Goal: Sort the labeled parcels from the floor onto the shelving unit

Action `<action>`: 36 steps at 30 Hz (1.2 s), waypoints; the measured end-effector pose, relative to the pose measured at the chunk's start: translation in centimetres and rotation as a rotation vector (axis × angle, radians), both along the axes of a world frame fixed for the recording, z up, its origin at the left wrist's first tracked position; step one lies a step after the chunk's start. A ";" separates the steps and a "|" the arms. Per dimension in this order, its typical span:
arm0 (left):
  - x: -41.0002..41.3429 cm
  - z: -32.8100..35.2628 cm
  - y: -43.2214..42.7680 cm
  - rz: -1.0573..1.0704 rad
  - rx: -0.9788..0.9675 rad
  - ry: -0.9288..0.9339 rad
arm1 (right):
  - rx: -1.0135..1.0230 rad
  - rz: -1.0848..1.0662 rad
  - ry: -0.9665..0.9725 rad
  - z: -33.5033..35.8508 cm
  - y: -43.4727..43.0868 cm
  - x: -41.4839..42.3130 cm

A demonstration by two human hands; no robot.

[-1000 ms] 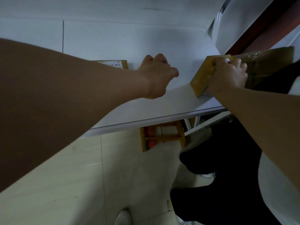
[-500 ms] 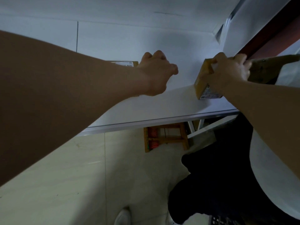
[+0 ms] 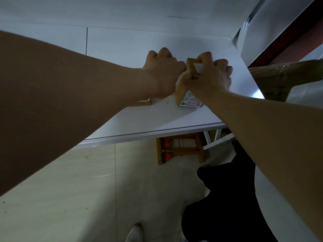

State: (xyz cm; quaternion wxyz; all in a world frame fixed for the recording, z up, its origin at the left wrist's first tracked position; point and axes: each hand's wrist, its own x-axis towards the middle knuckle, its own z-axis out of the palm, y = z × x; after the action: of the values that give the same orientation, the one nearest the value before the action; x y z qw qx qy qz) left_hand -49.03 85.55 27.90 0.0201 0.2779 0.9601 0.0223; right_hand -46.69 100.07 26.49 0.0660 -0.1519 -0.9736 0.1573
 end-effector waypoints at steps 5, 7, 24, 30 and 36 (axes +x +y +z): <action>-0.1 0.2 -2.8 0.094 -0.048 0.077 | -0.047 0.114 0.025 -1.1 -3.0 -0.3; -0.1 -0.3 -4.2 0.109 -0.049 0.073 | -0.045 0.130 0.017 -1.2 -3.4 -0.3; 0.5 -3.1 -7.7 0.029 -0.019 -0.155 | -0.049 0.147 -0.034 -1.0 -6.3 -0.1; 0.8 -3.2 -7.9 0.017 -0.035 -0.163 | -0.083 0.148 -0.044 -0.5 -6.7 -0.1; 0.8 -1.2 -9.0 0.034 0.035 -0.197 | -0.059 0.067 0.105 1.2 -6.6 0.4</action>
State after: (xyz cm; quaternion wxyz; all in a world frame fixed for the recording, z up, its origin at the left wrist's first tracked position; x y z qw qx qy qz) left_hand -48.26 76.54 26.68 0.1092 0.2583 0.9576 0.0664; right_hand -46.32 93.51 27.68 0.1071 -0.1129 -0.9682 0.1959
